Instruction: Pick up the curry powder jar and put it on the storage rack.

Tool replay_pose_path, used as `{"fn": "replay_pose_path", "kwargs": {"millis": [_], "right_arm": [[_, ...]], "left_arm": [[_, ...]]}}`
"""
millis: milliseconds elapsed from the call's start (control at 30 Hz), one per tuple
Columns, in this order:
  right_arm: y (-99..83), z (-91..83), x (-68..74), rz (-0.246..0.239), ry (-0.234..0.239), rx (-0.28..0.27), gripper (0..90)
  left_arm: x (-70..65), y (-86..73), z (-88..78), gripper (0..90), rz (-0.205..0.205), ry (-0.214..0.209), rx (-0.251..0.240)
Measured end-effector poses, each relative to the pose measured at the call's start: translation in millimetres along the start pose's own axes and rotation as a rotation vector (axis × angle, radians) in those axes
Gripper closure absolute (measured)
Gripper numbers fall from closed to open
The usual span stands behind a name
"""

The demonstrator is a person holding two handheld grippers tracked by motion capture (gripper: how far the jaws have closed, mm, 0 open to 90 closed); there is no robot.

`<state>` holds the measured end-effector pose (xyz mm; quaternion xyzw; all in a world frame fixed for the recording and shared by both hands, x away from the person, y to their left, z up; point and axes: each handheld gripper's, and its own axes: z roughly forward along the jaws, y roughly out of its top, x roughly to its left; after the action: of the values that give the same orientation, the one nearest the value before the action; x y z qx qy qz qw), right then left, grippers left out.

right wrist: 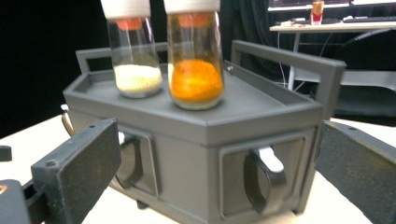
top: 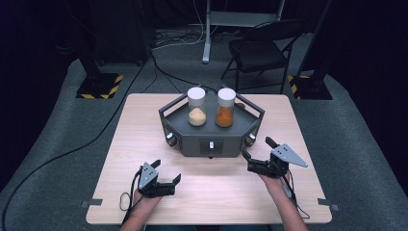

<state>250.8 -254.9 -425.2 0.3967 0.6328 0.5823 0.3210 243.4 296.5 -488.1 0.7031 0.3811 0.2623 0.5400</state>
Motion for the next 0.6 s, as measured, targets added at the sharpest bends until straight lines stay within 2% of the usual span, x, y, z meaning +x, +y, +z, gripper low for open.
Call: {"fn": "replay_pose_path", "kwargs": {"millis": [200,400,600], "right_arm": [[-9.7,-8.3,-5.2,-0.001,-0.026,0.029,0.0],[-22.2,-15.1,-9.5,0.029,-0.048,0.048,0.0],[-29.1,-20.2,-8.7,0.025,-0.049,0.052,0.0]], "left_arm": [[-0.7,-0.4,-0.3,1.4,-0.001,0.004,-0.002],[-0.9,-0.2,-0.2,1.4,0.0,0.005,-0.001],[-0.8,-0.3,-0.2,1.4,0.001,0.004,-0.001]]}}
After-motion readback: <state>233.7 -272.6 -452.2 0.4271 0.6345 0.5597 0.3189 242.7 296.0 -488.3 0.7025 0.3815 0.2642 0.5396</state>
